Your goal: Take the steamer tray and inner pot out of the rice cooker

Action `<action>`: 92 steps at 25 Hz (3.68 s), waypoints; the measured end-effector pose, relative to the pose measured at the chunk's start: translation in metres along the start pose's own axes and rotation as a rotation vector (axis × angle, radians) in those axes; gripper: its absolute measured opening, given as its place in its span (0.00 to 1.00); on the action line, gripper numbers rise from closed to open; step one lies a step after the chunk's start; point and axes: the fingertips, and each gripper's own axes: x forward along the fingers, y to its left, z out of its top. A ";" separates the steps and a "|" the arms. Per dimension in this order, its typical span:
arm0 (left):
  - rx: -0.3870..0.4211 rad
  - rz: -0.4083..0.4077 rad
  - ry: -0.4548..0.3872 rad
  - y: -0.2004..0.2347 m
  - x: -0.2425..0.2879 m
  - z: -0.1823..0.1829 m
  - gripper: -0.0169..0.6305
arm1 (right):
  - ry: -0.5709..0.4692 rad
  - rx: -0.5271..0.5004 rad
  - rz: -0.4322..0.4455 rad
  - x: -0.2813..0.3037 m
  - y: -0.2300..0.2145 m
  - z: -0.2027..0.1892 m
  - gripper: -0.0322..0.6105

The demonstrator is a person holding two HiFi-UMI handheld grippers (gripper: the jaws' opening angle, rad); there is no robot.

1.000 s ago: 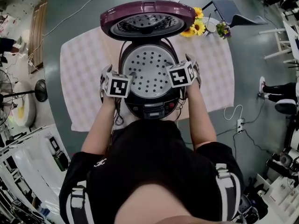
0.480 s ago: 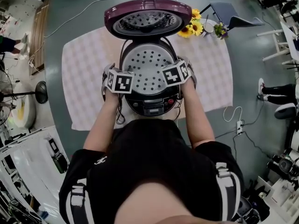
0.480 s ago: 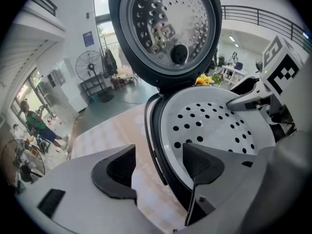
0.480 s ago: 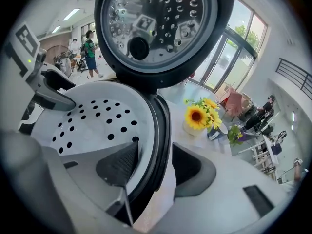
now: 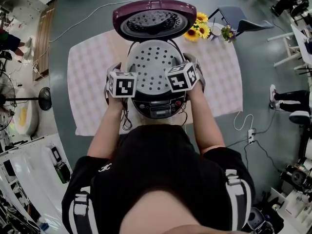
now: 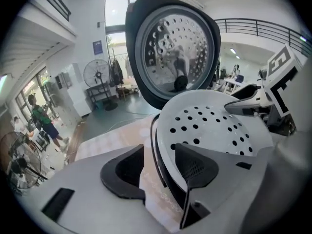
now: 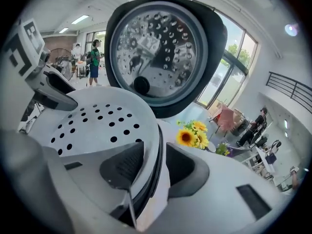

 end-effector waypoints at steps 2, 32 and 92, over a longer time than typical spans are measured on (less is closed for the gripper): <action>-0.017 0.003 -0.043 0.003 -0.011 0.007 0.29 | -0.047 0.001 -0.007 -0.011 0.001 0.012 0.25; -0.457 0.133 -0.340 0.071 -0.144 -0.047 0.08 | -0.391 0.120 0.355 -0.080 0.107 0.098 0.07; -0.389 -0.241 -0.155 0.405 0.129 -0.170 0.10 | -0.035 0.314 0.235 0.246 0.381 0.160 0.08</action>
